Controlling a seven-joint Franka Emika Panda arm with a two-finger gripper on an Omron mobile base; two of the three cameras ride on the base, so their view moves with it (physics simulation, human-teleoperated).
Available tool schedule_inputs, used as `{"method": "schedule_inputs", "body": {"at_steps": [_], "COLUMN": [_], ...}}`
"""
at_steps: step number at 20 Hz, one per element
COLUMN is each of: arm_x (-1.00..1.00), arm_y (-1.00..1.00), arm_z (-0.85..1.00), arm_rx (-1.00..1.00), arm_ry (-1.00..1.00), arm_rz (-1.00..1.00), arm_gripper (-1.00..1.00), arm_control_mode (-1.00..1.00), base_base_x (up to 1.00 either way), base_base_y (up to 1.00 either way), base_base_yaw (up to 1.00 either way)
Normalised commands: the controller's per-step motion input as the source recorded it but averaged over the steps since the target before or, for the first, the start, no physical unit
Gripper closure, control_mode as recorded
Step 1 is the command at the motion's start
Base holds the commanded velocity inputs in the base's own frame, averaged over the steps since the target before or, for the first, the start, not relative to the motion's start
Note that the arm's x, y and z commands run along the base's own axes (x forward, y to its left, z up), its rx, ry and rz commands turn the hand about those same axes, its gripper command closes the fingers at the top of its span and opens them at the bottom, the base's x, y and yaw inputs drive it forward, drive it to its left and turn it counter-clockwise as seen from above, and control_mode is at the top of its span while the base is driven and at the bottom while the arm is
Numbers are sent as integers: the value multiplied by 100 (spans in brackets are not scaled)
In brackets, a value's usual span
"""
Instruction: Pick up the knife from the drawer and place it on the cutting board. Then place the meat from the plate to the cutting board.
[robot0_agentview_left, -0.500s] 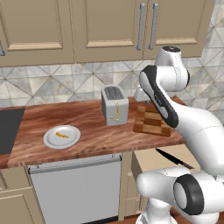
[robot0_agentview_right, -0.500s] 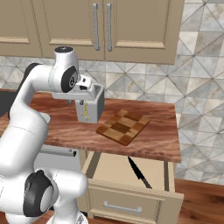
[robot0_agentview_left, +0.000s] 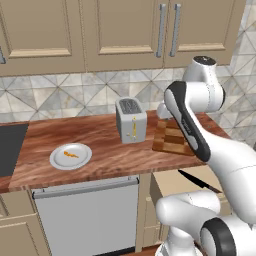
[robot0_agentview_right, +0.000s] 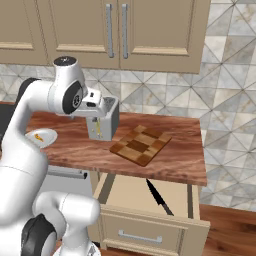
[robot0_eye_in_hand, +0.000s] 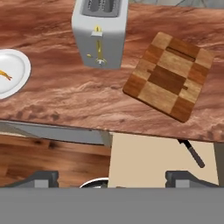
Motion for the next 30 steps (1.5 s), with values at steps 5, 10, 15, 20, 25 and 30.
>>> {"method": "schedule_inputs", "body": {"at_steps": [5, 10, 15, 20, 25, 30], "arm_x": [-27, -31, -20, -52, -69, -67], "arm_y": [0, 0, 0, 24, 44, 64], "arm_z": [0, 0, 0, 0, 0, 0], "arm_rx": [0, -1, 0, 0, 0, 0], "arm_ry": [-1, 4, 0, 0, 0, 0], "arm_rz": [0, 0, 0, -6, -20, -23], "arm_gripper": [-100, -100, -100, -100, -100, -100], "arm_control_mode": [-100, -100, -100, -100, -100, -100], "base_base_x": [0, 0, 0, 0, 0, 0], "base_base_y": [0, 0, 0, 0, 0, 0], "base_base_yaw": [0, 0, 0, 0, 0, 0]}}
